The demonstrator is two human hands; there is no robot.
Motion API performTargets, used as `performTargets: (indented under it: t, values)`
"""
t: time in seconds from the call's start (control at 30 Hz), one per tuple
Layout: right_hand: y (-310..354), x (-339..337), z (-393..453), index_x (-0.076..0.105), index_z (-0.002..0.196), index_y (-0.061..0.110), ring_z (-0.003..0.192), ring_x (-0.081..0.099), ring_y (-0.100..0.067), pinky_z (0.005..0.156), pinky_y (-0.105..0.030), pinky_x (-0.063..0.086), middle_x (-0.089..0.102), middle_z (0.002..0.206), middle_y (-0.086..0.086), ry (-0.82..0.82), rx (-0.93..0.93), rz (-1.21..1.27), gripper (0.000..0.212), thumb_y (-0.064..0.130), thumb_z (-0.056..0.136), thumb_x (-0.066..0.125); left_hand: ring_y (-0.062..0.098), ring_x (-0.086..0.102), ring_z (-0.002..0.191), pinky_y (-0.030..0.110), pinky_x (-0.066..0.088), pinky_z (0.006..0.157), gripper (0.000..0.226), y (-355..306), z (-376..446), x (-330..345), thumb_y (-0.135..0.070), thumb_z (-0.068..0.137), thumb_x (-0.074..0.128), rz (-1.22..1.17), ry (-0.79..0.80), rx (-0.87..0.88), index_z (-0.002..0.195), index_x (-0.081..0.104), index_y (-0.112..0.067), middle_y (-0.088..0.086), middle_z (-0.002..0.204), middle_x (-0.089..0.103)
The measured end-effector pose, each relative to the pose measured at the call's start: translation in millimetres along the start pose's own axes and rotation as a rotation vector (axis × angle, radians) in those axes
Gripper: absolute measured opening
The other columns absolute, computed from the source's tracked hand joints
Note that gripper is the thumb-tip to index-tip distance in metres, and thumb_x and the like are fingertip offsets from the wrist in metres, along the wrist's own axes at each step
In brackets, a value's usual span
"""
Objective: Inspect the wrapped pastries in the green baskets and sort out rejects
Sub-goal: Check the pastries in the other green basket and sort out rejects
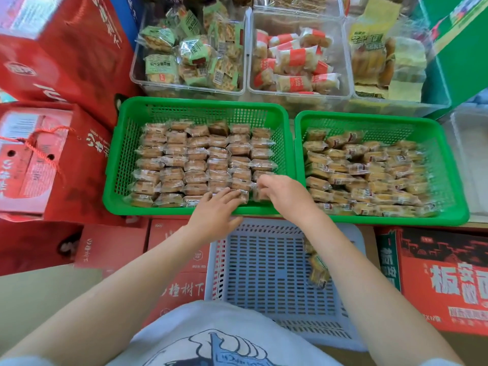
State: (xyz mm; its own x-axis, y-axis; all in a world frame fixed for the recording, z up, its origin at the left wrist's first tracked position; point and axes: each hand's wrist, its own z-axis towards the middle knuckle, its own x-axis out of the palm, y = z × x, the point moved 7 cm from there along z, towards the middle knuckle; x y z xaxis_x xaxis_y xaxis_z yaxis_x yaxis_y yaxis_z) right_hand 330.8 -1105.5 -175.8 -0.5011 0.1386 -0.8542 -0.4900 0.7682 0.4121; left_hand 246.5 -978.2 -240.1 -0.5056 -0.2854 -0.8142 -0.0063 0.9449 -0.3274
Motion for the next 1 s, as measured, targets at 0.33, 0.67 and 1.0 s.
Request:
performTargets:
  t: [0.33,0.67,1.0]
  values:
    - [-6.6,26.3,11.5,0.047,0.146,0.014,0.127,0.053,-0.028,0.102,-0.042,0.047,0.054,0.142,-0.009,0.381,0.166,-0.100,0.060,0.044,0.096,0.062,0.013,0.001,0.155,0.048,0.003,0.124,0.063,2.8,3.3,4.9,-0.057,0.102,0.036,0.032,-0.003,-0.006,0.158,0.025,-0.031,-0.011,0.168,0.007]
    - [-7.0,25.9,28.9,0.043,0.148,0.010,0.123,0.053,-0.028,0.094,-0.033,0.045,0.049,0.144,-0.011,0.607,0.178,-0.220,0.044,0.015,0.105,0.046,0.012,-0.002,0.155,0.048,0.001,0.123,0.066,2.4,2.8,4.8,-0.059,0.101,0.035,0.041,0.022,0.000,0.158,0.022,-0.031,-0.011,0.168,0.004]
    - [-14.2,25.8,33.6,0.053,0.112,0.006,0.105,0.055,-0.031,0.076,-0.038,0.045,0.055,0.112,-0.013,-0.006,0.208,-0.284,0.026,-0.007,0.090,0.051,0.013,0.000,0.155,0.051,0.001,0.123,0.065,2.1,2.7,4.9,-0.059,0.099,0.038,0.031,-0.010,-0.001,0.158,0.017,-0.040,-0.012,0.168,0.007]
